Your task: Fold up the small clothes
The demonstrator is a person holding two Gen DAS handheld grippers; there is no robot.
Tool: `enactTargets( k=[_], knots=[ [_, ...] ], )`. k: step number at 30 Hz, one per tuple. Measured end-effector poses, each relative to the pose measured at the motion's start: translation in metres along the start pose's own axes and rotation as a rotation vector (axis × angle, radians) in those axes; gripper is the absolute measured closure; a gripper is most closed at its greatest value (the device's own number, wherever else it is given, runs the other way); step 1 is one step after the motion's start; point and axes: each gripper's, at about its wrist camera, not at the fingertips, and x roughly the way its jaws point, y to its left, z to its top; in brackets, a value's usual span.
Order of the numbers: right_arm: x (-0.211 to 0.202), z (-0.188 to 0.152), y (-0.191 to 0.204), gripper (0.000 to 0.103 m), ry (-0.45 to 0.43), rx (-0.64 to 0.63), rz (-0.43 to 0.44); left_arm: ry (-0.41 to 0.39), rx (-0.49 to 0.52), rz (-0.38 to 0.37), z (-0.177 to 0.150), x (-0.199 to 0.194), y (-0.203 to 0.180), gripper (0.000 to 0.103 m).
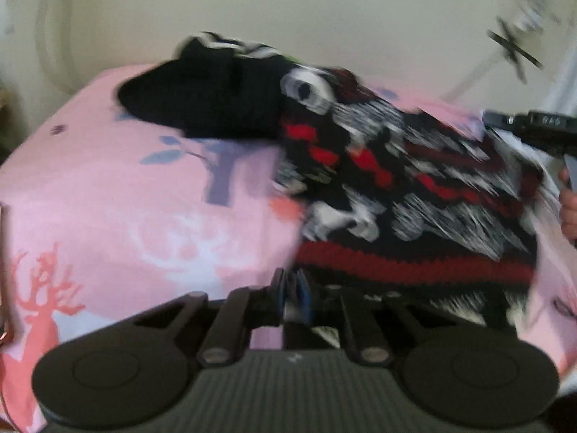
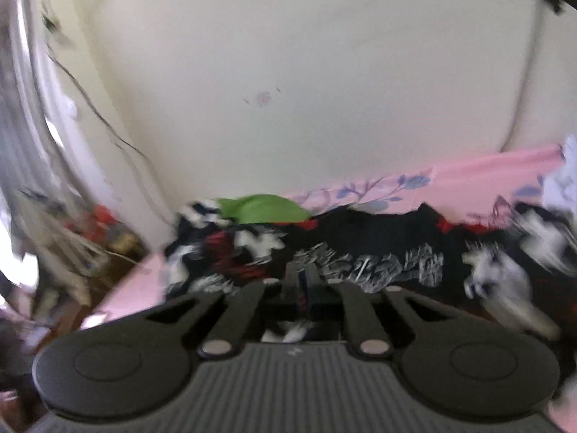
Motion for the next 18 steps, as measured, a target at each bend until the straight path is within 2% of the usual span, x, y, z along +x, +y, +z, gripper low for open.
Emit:
enactTargets(
  k=[1,2,3,4,5,7,9,12,15,17,18],
  knots=[
    [0.015,0.001,0.001,0.078,0.035,-0.004,-0.034,-0.007,-0.021,0.034,0.002,0.000,0.004,0.094],
    [0.019,0.000,0.000,0.077,0.055,0.007,-0.039,-0.010,-0.037,0.037,0.001,-0.004,0.008,0.091],
    [0.013,-0.004,-0.003,0.077,0.049,0.021,-0.017,-0.017,-0.043,0.006,-0.002,-0.010,0.011,0.086],
    [-0.003,-0.007,-0.007,0.072,0.020,0.029,0.020,-0.023,-0.038,-0.021,-0.005,-0.014,0.012,0.064],
    [-0.023,-0.012,-0.010,0.066,-0.014,0.029,0.053,-0.035,-0.020,-0.036,-0.011,-0.021,0.011,0.035],
    [-0.073,-0.026,-0.018,0.040,-0.088,0.011,0.113,-0.070,0.036,-0.038,-0.022,-0.035,0.005,0.017],
    [-0.112,-0.044,-0.023,0.032,-0.096,-0.018,0.141,-0.057,0.058,-0.068,-0.029,-0.041,-0.001,0.016],
    [-0.144,-0.077,-0.030,0.012,0.003,-0.046,0.119,-0.036,0.049,-0.109,-0.040,-0.044,-0.006,0.011],
    [-0.136,-0.100,-0.030,0.012,0.110,-0.048,0.077,-0.014,0.030,-0.125,-0.049,-0.041,-0.008,0.010],
    [-0.118,-0.109,-0.030,0.026,0.155,-0.007,0.099,0.001,0.017,-0.138,-0.054,-0.037,-0.008,0.010],
    [-0.104,-0.112,-0.029,0.037,0.187,0.027,0.134,0.003,0.015,-0.135,-0.057,-0.034,-0.009,0.010]
  ],
)
